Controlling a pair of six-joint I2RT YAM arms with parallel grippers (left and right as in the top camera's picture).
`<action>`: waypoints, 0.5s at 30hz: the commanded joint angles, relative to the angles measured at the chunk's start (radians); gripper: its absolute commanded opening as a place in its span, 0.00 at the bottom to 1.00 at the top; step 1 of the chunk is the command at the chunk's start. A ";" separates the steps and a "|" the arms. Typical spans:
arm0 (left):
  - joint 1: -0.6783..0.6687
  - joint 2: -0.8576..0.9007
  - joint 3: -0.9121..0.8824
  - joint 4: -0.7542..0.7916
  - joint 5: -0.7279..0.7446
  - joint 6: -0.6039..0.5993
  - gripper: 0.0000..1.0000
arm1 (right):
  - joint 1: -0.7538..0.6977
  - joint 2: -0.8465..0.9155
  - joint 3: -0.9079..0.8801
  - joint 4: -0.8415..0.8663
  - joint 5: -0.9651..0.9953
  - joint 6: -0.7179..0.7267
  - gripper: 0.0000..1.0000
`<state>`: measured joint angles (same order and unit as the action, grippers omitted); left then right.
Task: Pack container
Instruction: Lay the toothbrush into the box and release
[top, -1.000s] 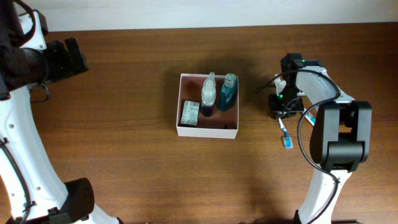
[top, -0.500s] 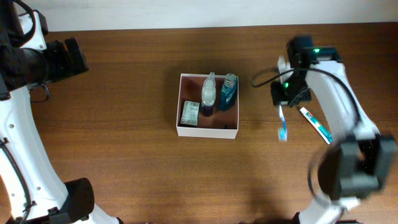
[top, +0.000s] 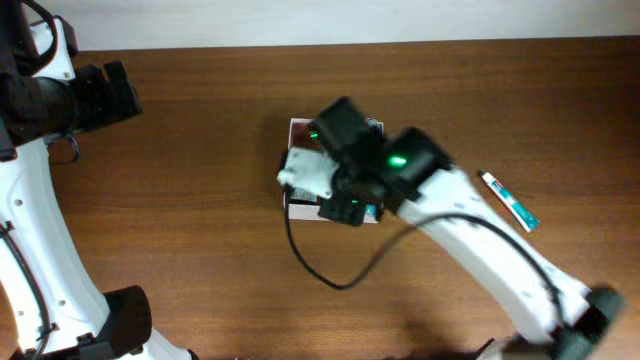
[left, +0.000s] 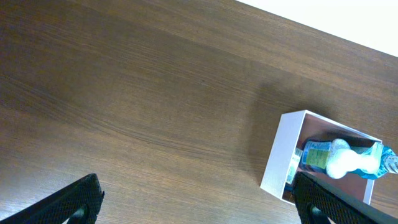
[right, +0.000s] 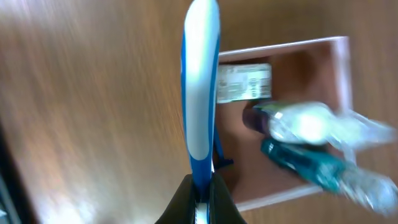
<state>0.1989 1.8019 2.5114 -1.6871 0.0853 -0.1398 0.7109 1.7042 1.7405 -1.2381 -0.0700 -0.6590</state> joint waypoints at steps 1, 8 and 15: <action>0.004 0.004 0.005 0.000 -0.004 -0.002 0.99 | -0.017 0.108 -0.011 0.030 0.098 -0.157 0.04; 0.004 0.004 0.005 0.000 -0.004 -0.002 0.99 | -0.078 0.241 -0.011 0.202 0.140 -0.156 0.14; 0.004 0.004 0.005 0.000 -0.004 -0.002 0.99 | -0.085 0.134 0.044 0.137 0.261 0.065 0.58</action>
<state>0.1989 1.8019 2.5114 -1.6871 0.0853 -0.1398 0.6296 1.9369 1.7344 -1.0573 0.1162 -0.7258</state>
